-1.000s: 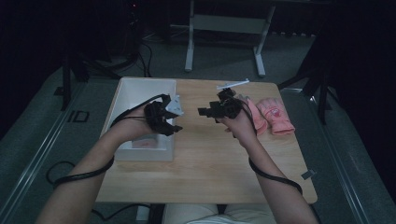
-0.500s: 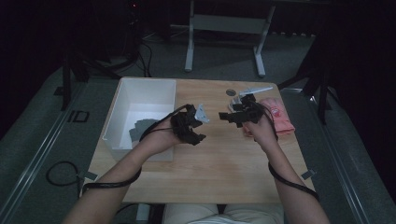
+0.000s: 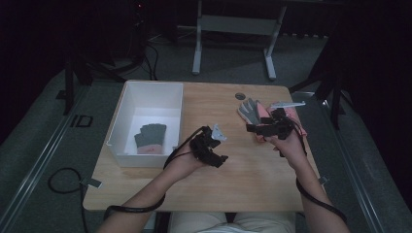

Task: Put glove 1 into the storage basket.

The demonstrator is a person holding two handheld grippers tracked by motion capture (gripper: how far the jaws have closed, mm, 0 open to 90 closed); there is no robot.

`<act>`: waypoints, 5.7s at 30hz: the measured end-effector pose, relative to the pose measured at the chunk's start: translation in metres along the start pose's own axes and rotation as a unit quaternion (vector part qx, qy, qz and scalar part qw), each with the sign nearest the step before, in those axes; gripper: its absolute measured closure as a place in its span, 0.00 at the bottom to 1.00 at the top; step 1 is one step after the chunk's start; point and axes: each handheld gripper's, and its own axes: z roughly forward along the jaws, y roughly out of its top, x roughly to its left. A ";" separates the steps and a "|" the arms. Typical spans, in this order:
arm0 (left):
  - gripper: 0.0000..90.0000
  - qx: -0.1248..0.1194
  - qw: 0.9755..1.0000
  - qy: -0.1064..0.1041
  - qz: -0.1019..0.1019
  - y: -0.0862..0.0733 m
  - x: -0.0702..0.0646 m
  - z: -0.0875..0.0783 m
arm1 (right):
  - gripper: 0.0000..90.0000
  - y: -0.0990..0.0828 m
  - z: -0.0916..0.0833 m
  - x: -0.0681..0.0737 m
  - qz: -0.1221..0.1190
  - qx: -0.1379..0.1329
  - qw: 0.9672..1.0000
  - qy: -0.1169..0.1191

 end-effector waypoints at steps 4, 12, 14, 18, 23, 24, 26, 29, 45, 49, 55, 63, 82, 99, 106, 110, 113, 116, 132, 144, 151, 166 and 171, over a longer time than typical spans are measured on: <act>0.23 0.006 1.000 -0.008 -0.017 -0.013 -0.006 0.018 | 0.26 -0.009 -0.008 -0.011 -0.007 -0.009 1.000 -0.024; 0.02 0.009 0.999 0.009 -0.032 -0.042 -0.016 0.040 | 0.44 -0.018 -0.015 -0.034 -0.028 -0.009 0.996 -0.082; 0.02 0.010 0.999 0.010 -0.035 -0.049 -0.019 0.044 | 0.46 -0.019 -0.015 -0.040 -0.027 -0.007 0.996 -0.086; 0.01 -0.006 0.998 0.025 -0.050 -0.062 -0.022 0.046 | 0.50 -0.021 -0.013 -0.050 -0.031 -0.010 0.995 -0.096; 0.01 -0.039 0.995 0.024 -0.083 -0.074 -0.021 0.044 | 0.53 -0.017 -0.006 -0.057 -0.047 -0.009 0.994 -0.096; 0.01 -0.040 0.995 0.024 -0.088 -0.077 -0.020 0.043 | 0.54 -0.016 -0.004 -0.058 -0.052 -0.009 0.994 -0.096; 0.01 -0.041 0.995 0.024 -0.090 -0.079 -0.020 0.042 | 0.55 -0.012 0.001 -0.058 -0.059 -0.010 0.994 -0.092; 0.01 -0.051 0.993 0.036 -0.097 -0.088 -0.022 0.040 | 0.59 -0.003 0.012 -0.058 -0.072 -0.003 0.993 -0.095; 0.01 -0.103 0.981 0.065 -0.148 -0.107 -0.032 0.036 | 0.73 0.016 0.072 -0.073 -0.073 0.037 0.989 -0.123; 0.01 -0.106 0.982 0.070 -0.143 -0.107 -0.032 0.036 | 0.75 0.019 0.087 -0.082 -0.070 0.049 0.987 -0.134; 0.01 -0.107 0.982 0.070 -0.139 -0.107 -0.032 0.036 | 0.73 0.006 0.105 -0.095 -0.055 0.082 0.985 -0.139; 0.01 -0.103 0.984 0.066 -0.128 -0.106 -0.034 0.037 | 0.90 -0.002 0.116 -0.096 -0.054 0.101 0.982 -0.150; 0.01 -0.096 0.987 0.077 -0.108 -0.104 -0.039 0.040 | 0.97 0.012 0.029 -0.012 0.061 -0.020 0.986 -0.152; 0.01 -0.098 0.987 0.074 -0.103 -0.105 -0.041 0.040 | 0.97 -0.035 0.039 0.055 0.109 -0.007 0.983 -0.147; 0.01 -0.095 0.988 0.073 -0.099 -0.105 -0.042 0.040 | 0.97 -0.046 0.075 0.058 0.125 0.030 0.982 -0.140; 0.01 -0.096 0.988 0.071 -0.098 -0.105 -0.041 0.040 | 0.97 -0.053 0.093 0.059 0.127 0.051 0.981 -0.139; 0.01 -0.095 0.988 0.070 -0.098 -0.105 -0.042 0.040 | 0.96 -0.056 0.101 0.060 0.120 0.059 0.981 -0.144; 0.01 -0.097 0.988 0.068 -0.098 -0.104 -0.042 0.040 | 0.95 -0.056 0.102 0.060 0.116 0.061 0.981 -0.145; 0.01 -0.098 0.988 0.067 -0.103 -0.105 -0.040 0.039 | 0.78 -0.032 0.026 0.038 0.051 -0.042 0.993 -0.101; 0.01 -0.095 0.989 0.071 -0.094 -0.104 -0.041 0.041 | 0.75 -0.047 -0.037 -0.074 0.028 -0.043 0.977 -0.206; 0.01 -0.103 0.988 0.068 -0.093 -0.104 -0.041 0.039 | 0.74 -0.035 -0.044 -0.126 0.024 -0.025 0.971 -0.236; 0.01 -0.118 0.983 0.088 -0.110 -0.112 -0.042 0.031 | 0.64 -0.025 0.007 -0.163 0.019 0.030 0.964 -0.262; 0.01 -0.118 0.983 0.089 -0.109 -0.114 -0.043 0.030 | 0.59 -0.022 0.023 -0.167 0.009 0.033 0.967 -0.254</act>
